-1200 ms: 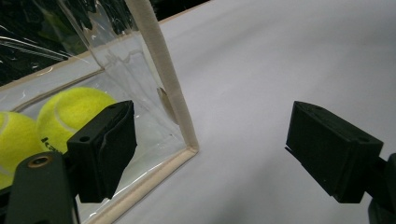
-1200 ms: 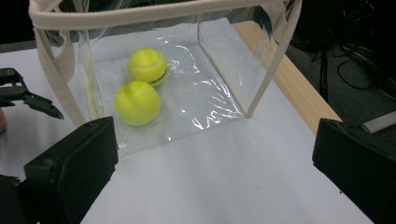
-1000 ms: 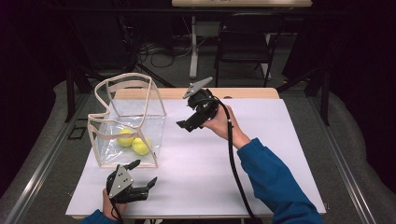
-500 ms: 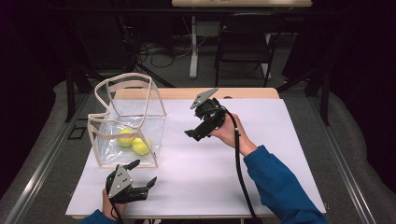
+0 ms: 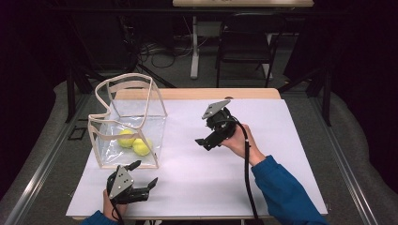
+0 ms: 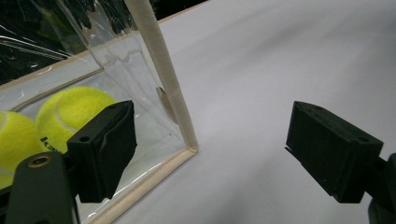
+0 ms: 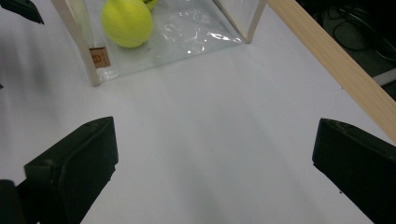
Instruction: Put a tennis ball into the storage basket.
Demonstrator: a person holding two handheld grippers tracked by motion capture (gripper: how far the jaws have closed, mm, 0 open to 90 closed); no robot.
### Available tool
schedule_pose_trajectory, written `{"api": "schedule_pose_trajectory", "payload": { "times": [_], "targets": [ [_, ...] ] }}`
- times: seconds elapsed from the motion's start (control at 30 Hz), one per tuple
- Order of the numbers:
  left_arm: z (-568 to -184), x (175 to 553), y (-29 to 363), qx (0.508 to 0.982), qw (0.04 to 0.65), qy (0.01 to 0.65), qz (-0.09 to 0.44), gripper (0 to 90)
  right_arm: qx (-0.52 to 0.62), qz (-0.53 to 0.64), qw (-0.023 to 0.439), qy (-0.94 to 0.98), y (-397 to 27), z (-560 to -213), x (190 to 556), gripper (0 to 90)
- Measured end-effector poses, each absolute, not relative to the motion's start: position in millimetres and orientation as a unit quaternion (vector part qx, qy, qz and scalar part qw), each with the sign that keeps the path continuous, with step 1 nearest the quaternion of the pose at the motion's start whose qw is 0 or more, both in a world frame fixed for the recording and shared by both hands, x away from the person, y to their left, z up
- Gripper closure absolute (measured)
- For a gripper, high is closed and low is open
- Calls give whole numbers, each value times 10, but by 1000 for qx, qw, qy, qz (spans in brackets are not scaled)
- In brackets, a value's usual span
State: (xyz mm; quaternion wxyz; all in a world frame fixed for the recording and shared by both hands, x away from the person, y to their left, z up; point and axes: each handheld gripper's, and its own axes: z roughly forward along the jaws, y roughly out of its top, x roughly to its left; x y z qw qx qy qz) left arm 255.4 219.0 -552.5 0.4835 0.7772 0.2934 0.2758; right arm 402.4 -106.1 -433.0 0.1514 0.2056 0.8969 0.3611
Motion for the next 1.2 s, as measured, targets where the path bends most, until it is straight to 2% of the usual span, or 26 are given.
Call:
{"api": "schedule_pose_trajectory", "payload": {
  "times": [1.2],
  "targets": [
    [-5521, 2548, 2180, 777, 483, 294, 277, 160, 261, 350, 150, 887, -1725, -4943, 3470, 0]
  ]
}}
